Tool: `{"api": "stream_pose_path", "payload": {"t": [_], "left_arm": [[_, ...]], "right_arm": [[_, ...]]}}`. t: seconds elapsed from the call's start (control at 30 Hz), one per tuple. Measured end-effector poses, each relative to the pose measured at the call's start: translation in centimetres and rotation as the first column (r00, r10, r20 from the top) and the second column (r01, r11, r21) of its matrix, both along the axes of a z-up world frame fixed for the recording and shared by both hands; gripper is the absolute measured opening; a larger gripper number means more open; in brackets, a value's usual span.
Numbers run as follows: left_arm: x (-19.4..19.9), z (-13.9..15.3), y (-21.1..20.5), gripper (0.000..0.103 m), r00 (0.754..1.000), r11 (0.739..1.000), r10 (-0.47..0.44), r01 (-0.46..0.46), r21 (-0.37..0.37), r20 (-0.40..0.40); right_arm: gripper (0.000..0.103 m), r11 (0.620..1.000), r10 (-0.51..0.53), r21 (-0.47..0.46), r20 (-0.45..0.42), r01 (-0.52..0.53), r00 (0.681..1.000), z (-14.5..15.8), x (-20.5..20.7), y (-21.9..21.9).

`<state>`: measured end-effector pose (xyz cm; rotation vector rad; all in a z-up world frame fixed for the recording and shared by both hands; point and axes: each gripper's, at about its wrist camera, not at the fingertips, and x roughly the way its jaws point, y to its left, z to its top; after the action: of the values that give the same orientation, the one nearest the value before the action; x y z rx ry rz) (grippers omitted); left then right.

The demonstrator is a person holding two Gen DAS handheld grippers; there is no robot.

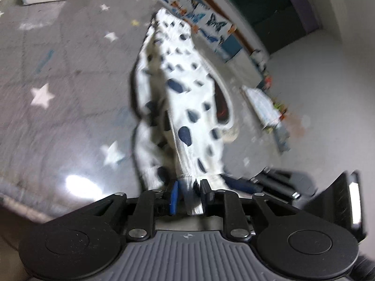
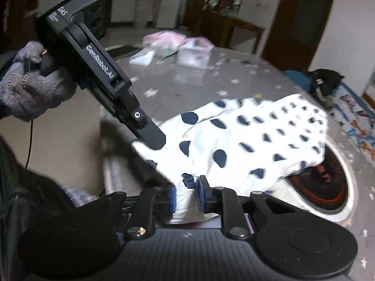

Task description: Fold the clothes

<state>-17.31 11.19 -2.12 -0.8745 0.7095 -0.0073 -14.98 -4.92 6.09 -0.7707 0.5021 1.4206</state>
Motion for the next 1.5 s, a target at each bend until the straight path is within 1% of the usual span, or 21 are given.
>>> {"api": "stream_pose_path", "payload": {"t": [0.03,0.07,0.1,0.13,0.17,0.2,0.23,0.3,0.43,0.6,0.67,0.77,0.93,1.07,1.2,1.3,1.4,1.5], "left_arm": [[-0.2,0.1,0.0,0.022,1.0,1.0,-0.001,0.001,0.02,-0.004],[-0.5,0.1,-0.1,0.023,1.0,0.999,-0.001,0.002,0.04,-0.008],[-0.7,0.2,-0.1,0.03,1.0,0.998,-0.002,0.003,0.06,-0.012],[-0.9,0.3,-0.2,0.039,1.0,0.997,-0.002,0.003,0.081,-0.015],[-1.0,1.0,-0.1,0.052,1.0,0.993,0.004,-0.004,0.114,0.005],[-1.2,1.8,-0.1,0.054,1.0,0.989,0.008,-0.012,0.148,0.026],[-1.3,2.5,0.0,0.054,0.999,0.983,0.012,-0.02,0.18,0.046],[-1.0,3.6,0.1,0.057,0.996,0.98,0.009,-0.026,0.195,0.092],[1.0,4.2,-0.3,0.057,0.986,0.985,-0.022,-0.007,0.171,0.168],[4.8,3.2,-0.4,0.053,0.981,0.994,-0.057,0.039,0.103,0.184],[6.3,2.6,-0.4,0.053,0.986,0.993,-0.054,0.036,0.114,0.155],[7.3,1.3,0.1,0.053,0.994,0.994,-0.037,0.025,0.111,0.101],[7.4,0.4,0.6,0.053,0.999,0.986,-0.016,0.01,0.166,0.036],[7.6,0.1,0.2,0.052,1.0,0.975,-0.024,0.02,0.223,0.016],[7.7,0.8,-0.3,0.053,0.999,0.963,-0.035,0.029,0.268,0.018],[7.8,1.3,-0.4,0.054,0.999,0.955,-0.034,0.024,0.297,0.029],[7.8,1.6,-0.5,0.055,0.999,0.948,-0.034,0.021,0.318,0.035],[7.9,1.3,-0.3,0.056,0.999,0.946,-0.036,0.025,0.323,0.026]], "right_arm": [[0.024,1.0,0.016,-0.007,-0.003,-0.016,1.0,-0.1,-0.1,0.0],[0.03,1.0,0.026,-0.009,-0.012,-0.026,1.0,0.0,-0.1,0.1],[0.038,0.999,0.041,-0.008,-0.023,-0.041,0.999,0.1,-0.1,0.0],[0.041,0.999,0.054,-0.002,-0.035,-0.054,0.998,0.4,0.0,-0.1],[0.042,0.998,0.06,0.0,-0.054,-0.06,0.997,0.8,0.1,-0.3],[0.042,0.998,0.064,0.004,-0.074,-0.064,0.995,1.2,0.3,-0.4],[0.042,0.998,0.059,0.013,-0.101,-0.058,0.993,1.7,0.7,-0.6],[0.045,0.999,0.034,0.029,-0.143,-0.03,0.989,2.0,1.7,-0.6],[0.048,0.997,-0.034,0.054,-0.211,0.047,0.977,2.1,4.1,-0.2],[0.048,0.986,-0.115,0.078,-0.297,0.144,0.948,2.2,7.2,0.4],[0.048,0.983,-0.137,0.076,-0.318,0.169,0.938,1.8,8.1,0.8],[0.049,0.98,-0.155,0.065,-0.336,0.187,0.929,0.5,8.9,1.7],[0.049,0.981,-0.171,0.03,-0.347,0.193,0.922,-1.2,9.5,2.6],[0.049,0.979,-0.192,0.003,-0.347,0.206,0.918,-2.1,9.8,2.7],[0.049,0.979,-0.191,0.0,-0.342,0.204,0.92,-1.3,9.7,2.6],[0.049,0.977,-0.197,0.02,-0.321,0.214,0.926,-0.4,10.2,3.0],[0.05,0.973,-0.208,0.035,-0.299,0.229,0.931,0.1,10.9,3.7],[0.05,0.968,-0.224,0.046,-0.277,0.246,0.934,0.2,12.0,4.9]]}}
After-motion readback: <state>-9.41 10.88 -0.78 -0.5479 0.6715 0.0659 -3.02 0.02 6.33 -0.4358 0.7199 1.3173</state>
